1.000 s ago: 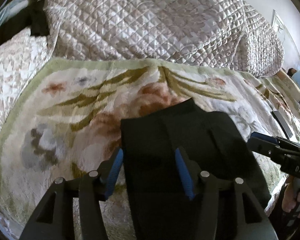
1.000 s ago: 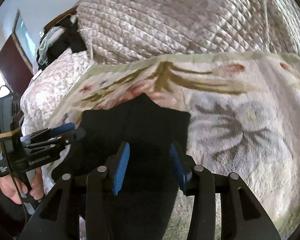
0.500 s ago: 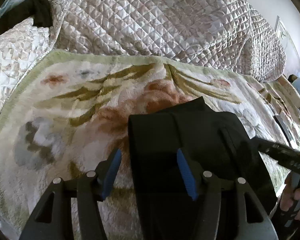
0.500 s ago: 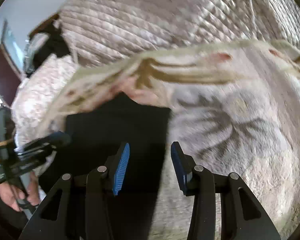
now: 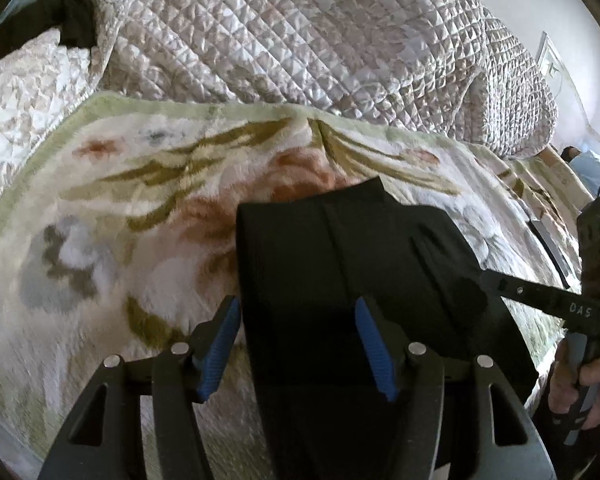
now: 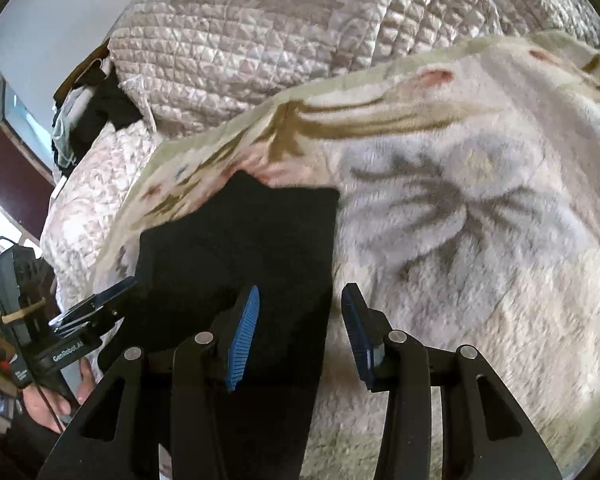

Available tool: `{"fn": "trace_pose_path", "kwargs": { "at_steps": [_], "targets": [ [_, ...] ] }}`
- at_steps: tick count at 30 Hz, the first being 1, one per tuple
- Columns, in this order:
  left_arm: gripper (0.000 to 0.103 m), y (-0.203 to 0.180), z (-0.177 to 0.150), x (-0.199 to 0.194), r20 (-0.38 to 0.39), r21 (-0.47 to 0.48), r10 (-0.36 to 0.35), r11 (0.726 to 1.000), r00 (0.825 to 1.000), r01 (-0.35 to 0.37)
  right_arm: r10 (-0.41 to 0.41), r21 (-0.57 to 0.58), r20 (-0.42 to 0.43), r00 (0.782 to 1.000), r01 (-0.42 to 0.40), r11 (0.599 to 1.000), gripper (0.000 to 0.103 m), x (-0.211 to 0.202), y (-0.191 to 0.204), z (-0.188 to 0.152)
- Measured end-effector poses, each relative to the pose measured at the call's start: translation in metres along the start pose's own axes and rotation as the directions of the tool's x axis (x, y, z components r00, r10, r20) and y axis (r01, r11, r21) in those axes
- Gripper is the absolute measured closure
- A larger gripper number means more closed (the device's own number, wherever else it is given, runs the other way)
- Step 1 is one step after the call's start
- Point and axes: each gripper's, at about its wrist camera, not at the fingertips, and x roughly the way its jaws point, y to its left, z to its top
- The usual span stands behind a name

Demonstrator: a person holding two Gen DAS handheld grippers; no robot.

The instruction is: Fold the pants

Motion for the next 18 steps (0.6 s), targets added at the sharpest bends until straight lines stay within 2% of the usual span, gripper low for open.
{"fn": "trace_pose_path", "kwargs": {
  "at_steps": [2, 7, 14, 18],
  "targets": [
    [0.036, 0.004, -0.004, -0.001, -0.005, -0.025, -0.021, 0.999, 1.0, 0.021, 0.028, 0.004, -0.007, 1.0, -0.028, 1.0, 0.059, -0.001, 0.0, -0.004],
    [0.033, 0.024, -0.015, 0.001, -0.025, -0.157, -0.145, 0.978, 0.989, 0.14, 0.094, 0.022, -0.023, 0.995, -0.094, 0.995, 0.058, -0.003, 0.0, -0.013],
    [0.029, 0.015, -0.008, 0.014, -0.015, -0.12, -0.158, 0.981, 0.987, 0.155, 0.102, 0.046, -0.009, 0.995, -0.101, 0.994, 0.057, 0.009, -0.001, -0.003],
    [0.029, 0.014, -0.004, 0.018, -0.015, -0.155, -0.187, 0.971, 0.982, 0.183, 0.122, 0.056, -0.012, 0.993, -0.121, 0.991, 0.058, 0.008, -0.002, -0.004]
  ]
}}
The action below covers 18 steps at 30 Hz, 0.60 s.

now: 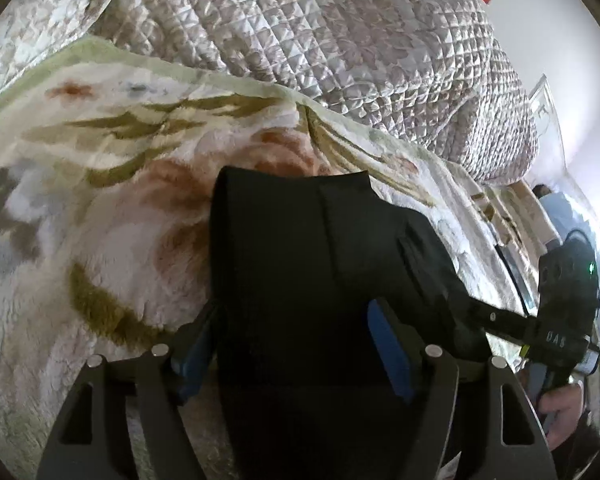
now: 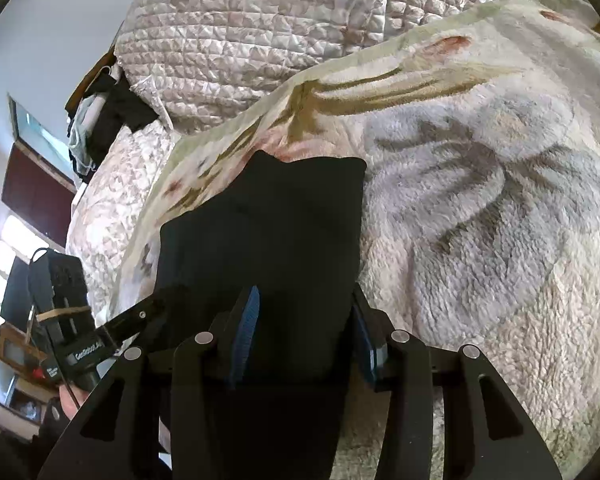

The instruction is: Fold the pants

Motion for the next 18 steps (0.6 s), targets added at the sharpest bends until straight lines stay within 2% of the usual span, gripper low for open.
{"fn": "trace_pose_path", "kwargs": {
  "at_steps": [4, 8, 10, 12, 13, 18],
  "targets": [
    [0.029, -0.001, -0.009, -0.008, -0.027, -0.009, -0.045, 0.999, 0.999, 0.044, 0.023, -0.009, -0.015, 1.0, -0.023, 1.0, 0.059, -0.006, 0.001, -0.007],
    [0.032, 0.0, -0.014, -0.013, -0.034, -0.016, -0.051, 0.999, 0.998, 0.05, 0.011, -0.012, -0.014, 1.0, -0.011, 1.0, 0.065, -0.005, 0.001, -0.008],
    [0.037, 0.002, -0.012, -0.012, -0.039, -0.041, -0.047, 0.998, 0.998, 0.045, 0.003, -0.004, -0.009, 1.0, -0.003, 1.0, 0.07, -0.002, 0.0, -0.007],
    [0.049, 0.001, -0.01, -0.009, -0.037, -0.043, -0.027, 0.999, 0.999, 0.026, -0.009, -0.009, -0.004, 1.0, 0.009, 1.0, 0.074, 0.002, 0.001, -0.005],
    [0.05, -0.001, -0.009, -0.008, -0.035, -0.04, -0.022, 0.999, 0.999, 0.021, -0.014, -0.015, 0.0, 1.0, 0.014, 1.0, 0.075, 0.003, 0.002, -0.005],
    [0.068, -0.004, -0.007, -0.011, -0.022, -0.041, -0.04, 0.998, 0.999, 0.039, -0.005, -0.018, 0.015, 1.0, 0.005, 1.0, 0.083, 0.0, 0.003, -0.005]
  ]
}}
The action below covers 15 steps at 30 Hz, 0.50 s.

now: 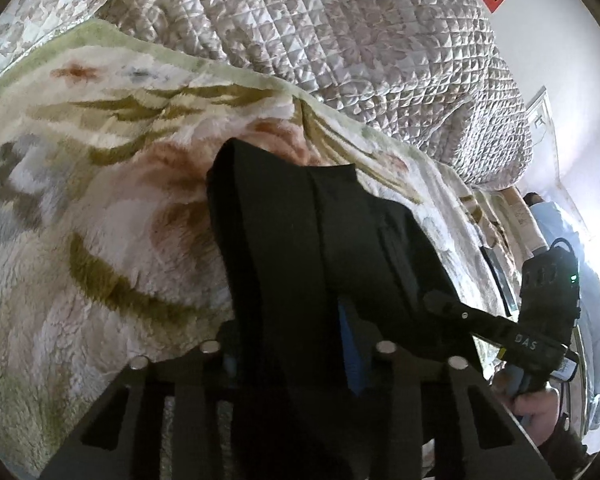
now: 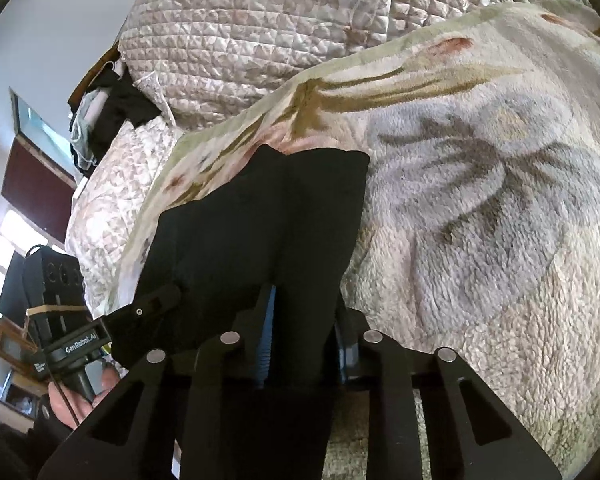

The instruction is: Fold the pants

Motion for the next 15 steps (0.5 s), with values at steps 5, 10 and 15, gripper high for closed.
{"fn": "trace_pose_path", "kwargs": {
  "at_steps": [5, 10, 15],
  "targets": [
    [0.074, -0.009, 0.003, -0.01, 0.025, 0.016, 0.006, 1.0, 1.0, -0.006, 0.019, -0.032, 0.03, 0.999, -0.018, 0.999, 0.086, -0.009, 0.01, 0.001],
    [0.077, -0.018, 0.009, -0.02, 0.047, 0.037, 0.002, 0.999, 0.999, -0.004, 0.051, -0.053, 0.055, 0.997, -0.048, 0.997, 0.087, -0.018, 0.024, 0.005],
    [0.077, -0.026, 0.024, -0.03, 0.07, 0.06, 0.01, 0.998, 0.998, -0.015, 0.067, -0.078, 0.082, 0.994, -0.06, 0.995, 0.087, -0.026, 0.04, 0.018]
  ]
}}
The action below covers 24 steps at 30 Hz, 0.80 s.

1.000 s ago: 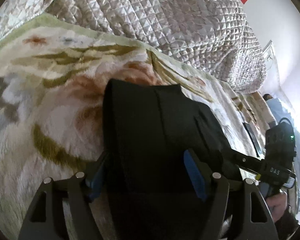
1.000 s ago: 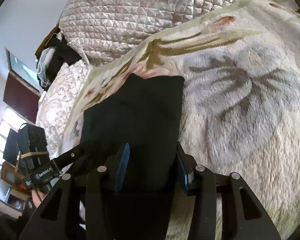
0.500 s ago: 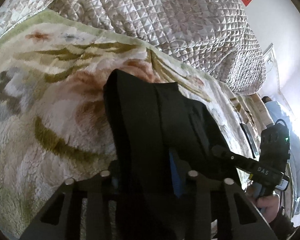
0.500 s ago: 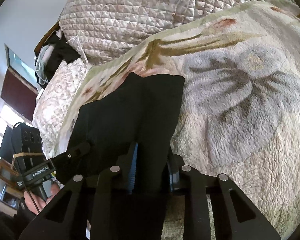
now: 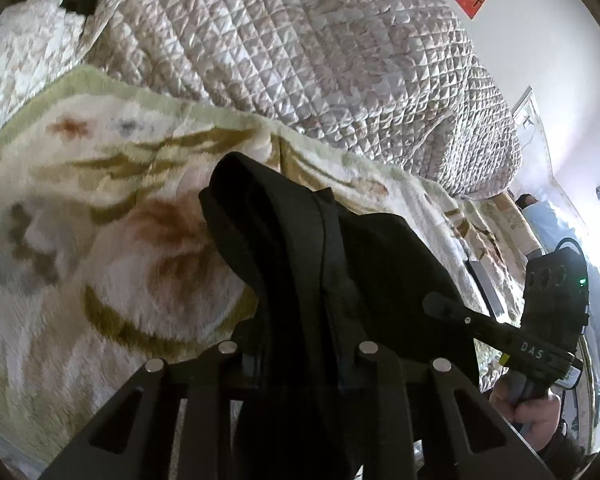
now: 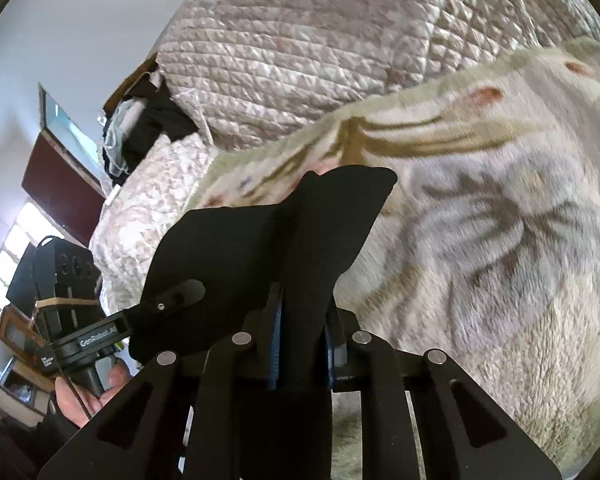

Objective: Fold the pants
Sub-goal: 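Lower the folded pants onto the blanket and open both grippers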

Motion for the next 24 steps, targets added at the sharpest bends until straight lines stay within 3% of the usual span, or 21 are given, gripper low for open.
{"fn": "trace_pose_path", "kwargs": {
  "at_steps": [7, 16, 19, 21, 24],
  "targets": [
    [0.077, 0.0, 0.041, -0.001, 0.023, 0.08, 0.067, 0.994, 0.997, -0.069, 0.017, -0.031, 0.013, 1.0, -0.017, 0.999, 0.087, 0.02, 0.015, 0.037],
    [0.077, 0.04, 0.096, 0.032, 0.035, 0.093, 0.124, 0.988, 0.992, -0.127, 0.013, -0.048, -0.01, 1.0, -0.013, 0.999, 0.087, 0.085, 0.012, 0.086],
    [0.073, 0.061, 0.098, 0.055, 0.003, 0.077, 0.152, 0.985, 0.988, -0.152, -0.009, -0.035, -0.045, 0.999, 0.007, 0.999, 0.086, 0.111, -0.004, 0.086],
    [0.066, 0.079, 0.093, 0.077, -0.063, 0.055, 0.201, 0.979, 0.977, -0.198, -0.055, -0.02, -0.071, 0.996, 0.053, 0.998, 0.081, 0.122, -0.016, 0.08],
    [0.06, 0.091, 0.085, 0.08, -0.091, 0.0, 0.202, 0.979, 0.975, -0.203, -0.076, -0.039, -0.039, 0.996, 0.074, 0.996, 0.074, 0.113, -0.019, 0.077]
  ]
}}
